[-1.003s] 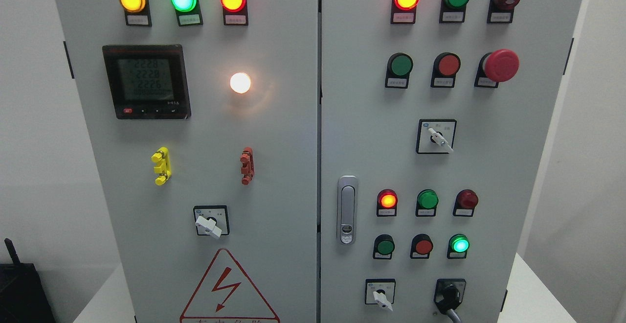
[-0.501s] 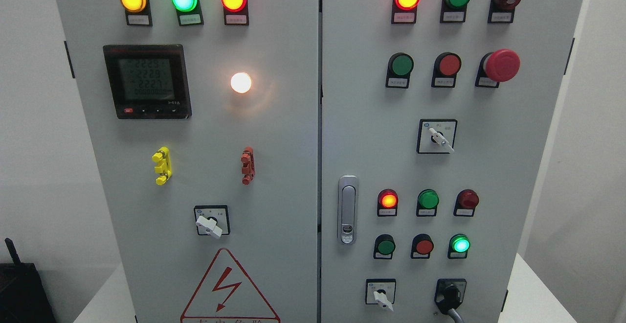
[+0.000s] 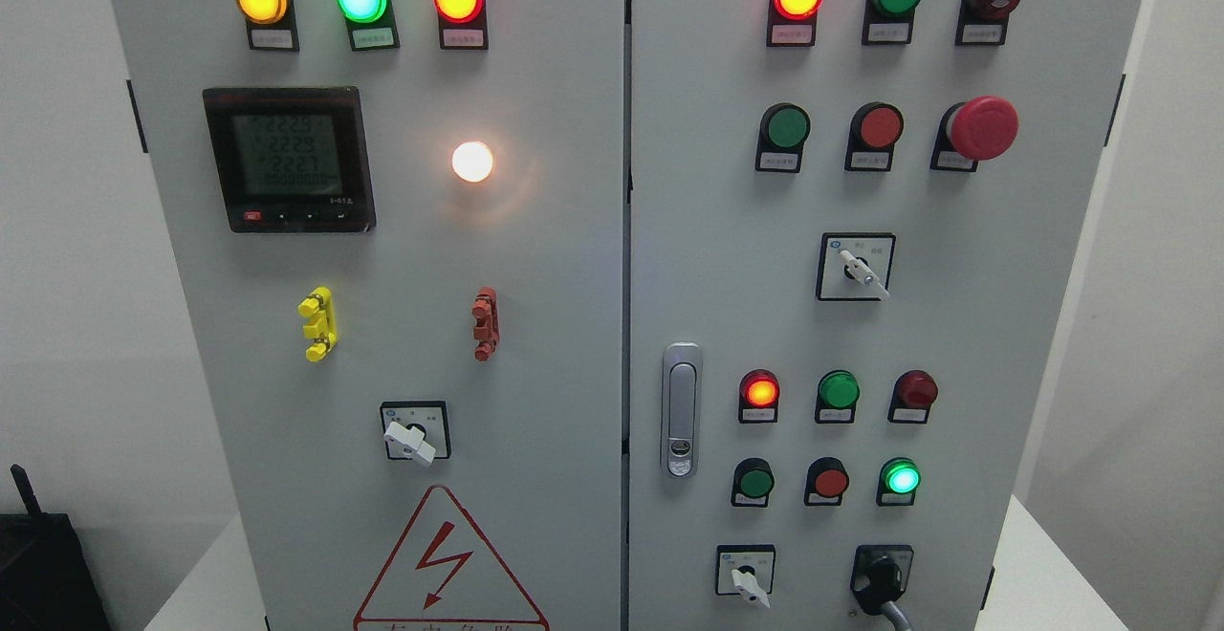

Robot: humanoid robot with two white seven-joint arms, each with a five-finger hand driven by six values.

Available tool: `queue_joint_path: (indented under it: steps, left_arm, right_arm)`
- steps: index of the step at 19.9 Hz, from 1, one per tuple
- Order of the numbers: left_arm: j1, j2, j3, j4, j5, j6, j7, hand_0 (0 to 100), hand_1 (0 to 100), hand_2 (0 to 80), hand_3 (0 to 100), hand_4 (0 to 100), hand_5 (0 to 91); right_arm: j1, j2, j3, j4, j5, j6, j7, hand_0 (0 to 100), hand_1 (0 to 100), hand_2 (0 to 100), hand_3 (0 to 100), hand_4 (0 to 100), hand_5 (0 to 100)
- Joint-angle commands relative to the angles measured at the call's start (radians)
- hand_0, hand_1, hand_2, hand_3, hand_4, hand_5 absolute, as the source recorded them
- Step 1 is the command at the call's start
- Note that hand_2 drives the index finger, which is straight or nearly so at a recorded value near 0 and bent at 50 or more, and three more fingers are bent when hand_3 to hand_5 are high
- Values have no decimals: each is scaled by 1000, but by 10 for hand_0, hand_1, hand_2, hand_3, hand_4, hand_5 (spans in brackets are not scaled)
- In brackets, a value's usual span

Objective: Trip black knob to open circuit

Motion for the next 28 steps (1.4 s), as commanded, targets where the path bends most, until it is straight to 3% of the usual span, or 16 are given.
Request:
queue_joint_path:
  steps: [1,28]
  left_arm:
    - [0,0,0,-25,0,-1,0,120,389,0,0,0,0]
    - [0,0,0,-25,0,1,0,120,389,0,0,0,0]
  right_arm:
    - [1,0,21,1,0,0,-9,0,0,66,1000,1000,996]
    - [1,-8,-2,9,0,11,-9,0,0,67,1000,1000,995]
